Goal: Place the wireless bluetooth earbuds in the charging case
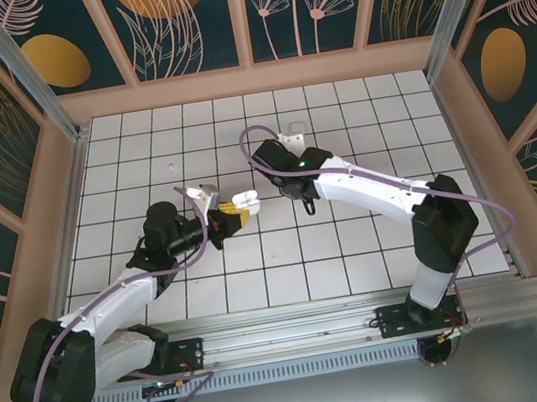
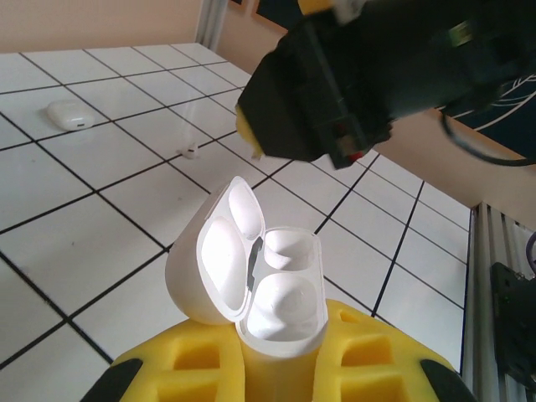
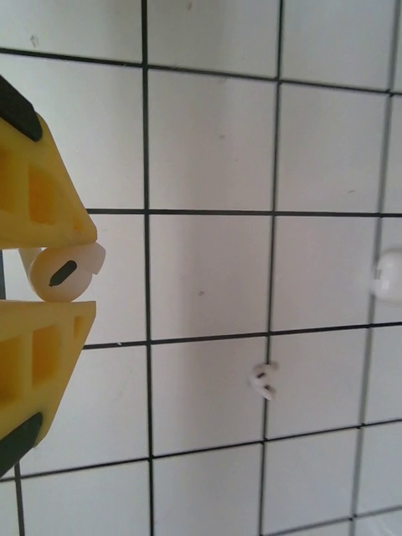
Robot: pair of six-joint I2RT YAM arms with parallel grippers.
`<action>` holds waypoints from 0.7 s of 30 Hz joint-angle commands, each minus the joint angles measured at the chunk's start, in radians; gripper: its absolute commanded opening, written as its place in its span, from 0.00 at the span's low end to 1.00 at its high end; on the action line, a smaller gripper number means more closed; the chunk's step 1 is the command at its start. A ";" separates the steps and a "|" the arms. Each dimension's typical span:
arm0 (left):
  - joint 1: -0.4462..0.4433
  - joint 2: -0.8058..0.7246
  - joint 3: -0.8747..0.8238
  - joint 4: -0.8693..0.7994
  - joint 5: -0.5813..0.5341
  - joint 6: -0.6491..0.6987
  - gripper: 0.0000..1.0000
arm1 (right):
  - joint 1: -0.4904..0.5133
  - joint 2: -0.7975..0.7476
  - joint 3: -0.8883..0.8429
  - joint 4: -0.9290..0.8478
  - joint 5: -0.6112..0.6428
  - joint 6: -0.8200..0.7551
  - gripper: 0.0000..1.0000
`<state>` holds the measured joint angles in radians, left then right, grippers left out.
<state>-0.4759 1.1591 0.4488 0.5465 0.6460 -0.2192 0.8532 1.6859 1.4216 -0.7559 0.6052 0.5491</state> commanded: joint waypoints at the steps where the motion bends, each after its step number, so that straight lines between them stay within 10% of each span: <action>1: -0.023 0.052 0.069 0.086 0.012 -0.006 0.00 | 0.022 -0.075 0.045 -0.016 0.082 -0.060 0.18; 21: -0.092 0.287 0.233 0.236 0.035 -0.060 0.00 | 0.127 -0.135 0.117 0.005 -0.075 -0.319 0.19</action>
<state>-0.5632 1.4357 0.6533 0.7143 0.6479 -0.2646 0.9726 1.5749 1.5356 -0.7448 0.5785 0.2687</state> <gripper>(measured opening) 0.138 0.193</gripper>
